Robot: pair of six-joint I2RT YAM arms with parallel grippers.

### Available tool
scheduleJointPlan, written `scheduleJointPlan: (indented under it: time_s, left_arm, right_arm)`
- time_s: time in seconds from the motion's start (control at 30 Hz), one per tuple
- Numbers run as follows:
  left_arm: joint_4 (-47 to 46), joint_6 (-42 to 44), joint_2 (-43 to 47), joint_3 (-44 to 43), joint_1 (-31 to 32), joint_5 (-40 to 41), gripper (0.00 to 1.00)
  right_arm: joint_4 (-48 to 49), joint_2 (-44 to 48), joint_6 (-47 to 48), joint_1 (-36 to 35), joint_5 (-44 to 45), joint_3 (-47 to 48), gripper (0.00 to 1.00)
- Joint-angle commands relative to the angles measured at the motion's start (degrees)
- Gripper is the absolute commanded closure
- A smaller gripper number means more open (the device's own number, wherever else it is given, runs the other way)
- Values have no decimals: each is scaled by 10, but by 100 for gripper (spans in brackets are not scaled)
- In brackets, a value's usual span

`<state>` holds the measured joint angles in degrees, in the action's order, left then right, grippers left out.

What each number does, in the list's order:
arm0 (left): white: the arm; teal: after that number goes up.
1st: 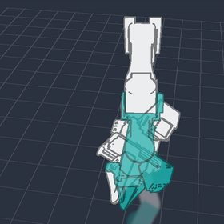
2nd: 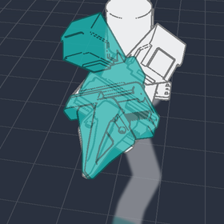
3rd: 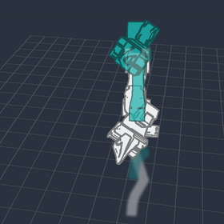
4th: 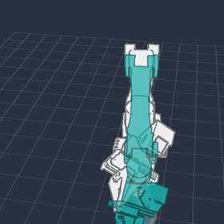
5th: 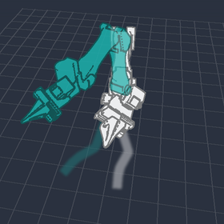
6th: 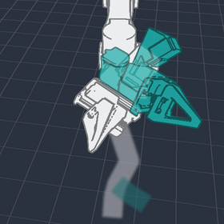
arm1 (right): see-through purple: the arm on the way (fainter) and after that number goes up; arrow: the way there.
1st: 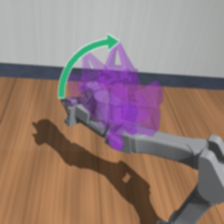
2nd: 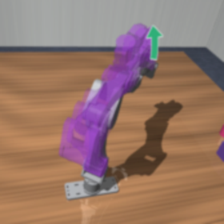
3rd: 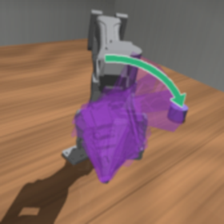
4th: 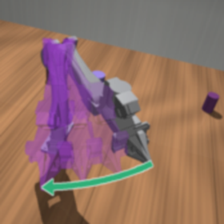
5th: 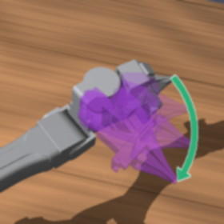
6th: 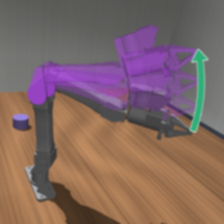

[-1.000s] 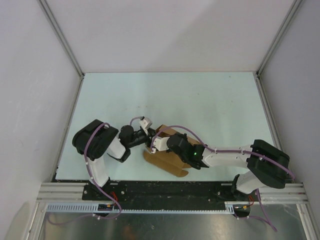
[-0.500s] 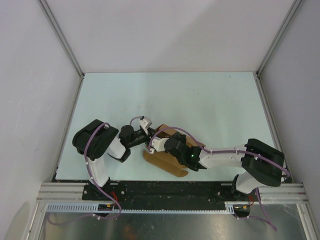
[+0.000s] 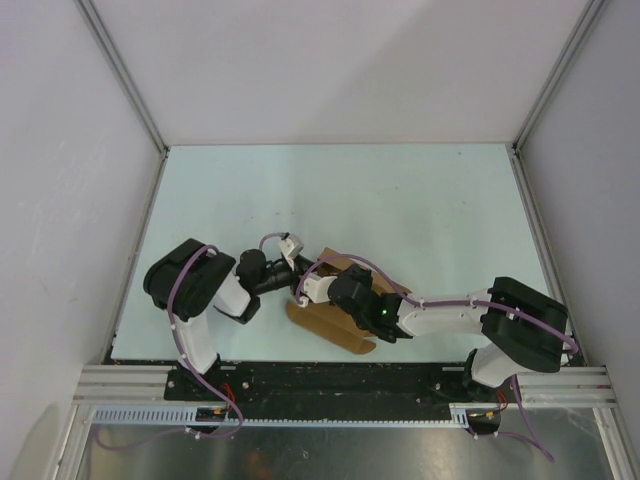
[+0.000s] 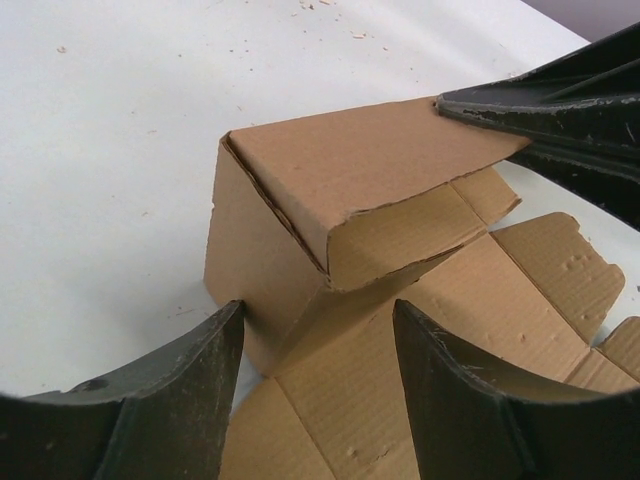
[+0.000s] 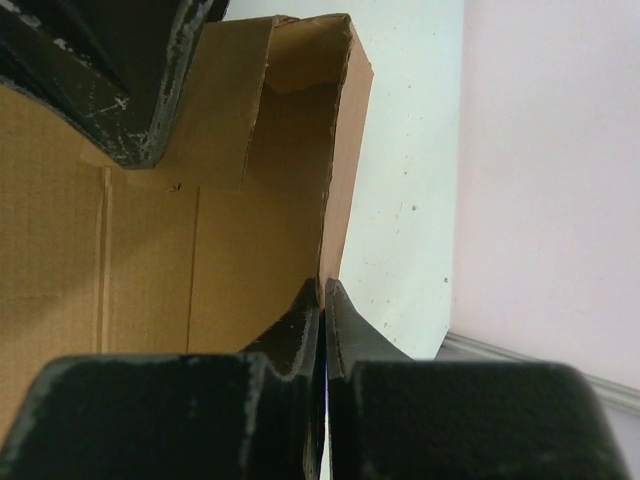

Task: Fold the paper box

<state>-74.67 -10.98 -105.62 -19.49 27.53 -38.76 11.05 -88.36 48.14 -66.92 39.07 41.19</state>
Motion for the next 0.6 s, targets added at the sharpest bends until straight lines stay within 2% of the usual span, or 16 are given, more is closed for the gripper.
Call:
scheduleJointPlan:
  time_s: [0.0,0.13,0.2,0.3,0.57]
  left_arm:
    - [-161,-12,9,-12,2,-37,36]
    - [-161,-10,-3,-16,1,-9,39]
    - [-161,-7,-4,-16,2,4,32]
    - [-161,-2,-4,-13,2,26,29]
    - [-161,3,-18,-13,8,56,28]
  right_arm:
    - [-44,-26,-30,-5,-84,-18,100]
    - [-46,-24,-34,-7,-89,-17,100]
    - [-50,-24,-35,-6,-89,-17,100]
    - [-51,-29,-37,-8,-84,-17,100]
    - [-40,-40,-38,-20,-43,-17,98]
